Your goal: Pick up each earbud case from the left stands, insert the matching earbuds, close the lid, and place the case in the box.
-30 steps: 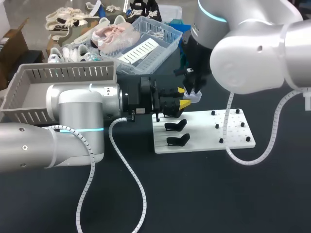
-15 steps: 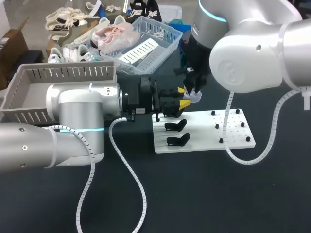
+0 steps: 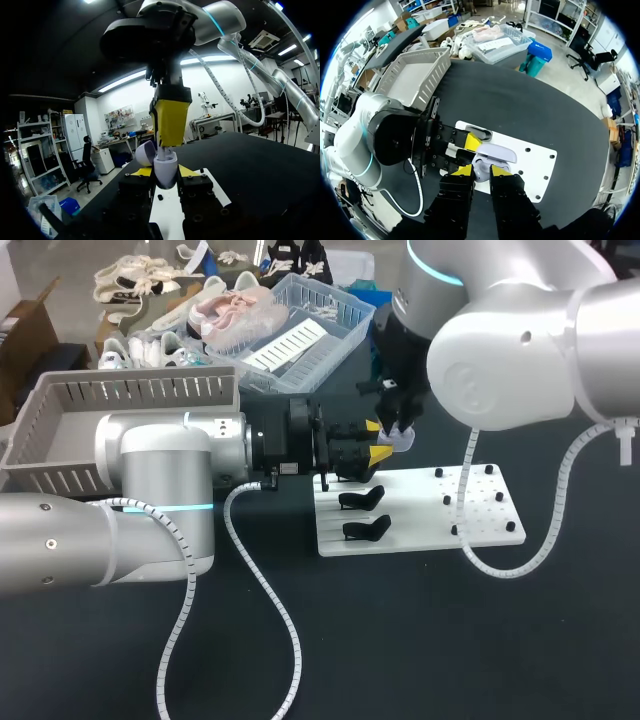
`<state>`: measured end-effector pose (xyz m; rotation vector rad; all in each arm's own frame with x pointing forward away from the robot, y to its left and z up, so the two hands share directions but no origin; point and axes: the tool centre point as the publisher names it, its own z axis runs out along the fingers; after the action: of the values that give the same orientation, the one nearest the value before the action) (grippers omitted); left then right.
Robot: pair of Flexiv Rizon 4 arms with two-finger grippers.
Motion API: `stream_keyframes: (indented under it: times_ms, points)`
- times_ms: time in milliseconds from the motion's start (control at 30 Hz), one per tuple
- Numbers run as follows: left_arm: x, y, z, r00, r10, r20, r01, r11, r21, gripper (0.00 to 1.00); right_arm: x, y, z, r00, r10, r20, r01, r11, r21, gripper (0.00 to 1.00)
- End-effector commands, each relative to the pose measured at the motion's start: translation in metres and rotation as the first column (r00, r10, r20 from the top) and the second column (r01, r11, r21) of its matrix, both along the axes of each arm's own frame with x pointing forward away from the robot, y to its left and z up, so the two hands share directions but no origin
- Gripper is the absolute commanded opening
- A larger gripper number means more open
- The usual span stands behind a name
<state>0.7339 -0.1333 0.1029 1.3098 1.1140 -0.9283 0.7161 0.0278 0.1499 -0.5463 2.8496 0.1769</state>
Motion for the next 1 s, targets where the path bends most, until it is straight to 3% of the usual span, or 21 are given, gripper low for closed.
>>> stream_keyframes:
  times_ms: [33, 1000]
  points:
    - [0.0001, -0.0005, -0.0004, 1.000, 0.003, 0.001, -0.003, 1.000, 0.000, 0.00, 0.0024, 0.0003, -0.0024, 1.000, 0.000, -0.006, 0.000, 1.000, 0.002, 0.00]
    - [0.0001, -0.0005, -0.0004, 1.000, 0.003, 0.001, -0.003, 1.000, 0.000, 0.00, 0.0045, 0.0023, -0.0072, 1.000, 0.005, -0.019, -0.005, 1.000, 0.007, 0.03]
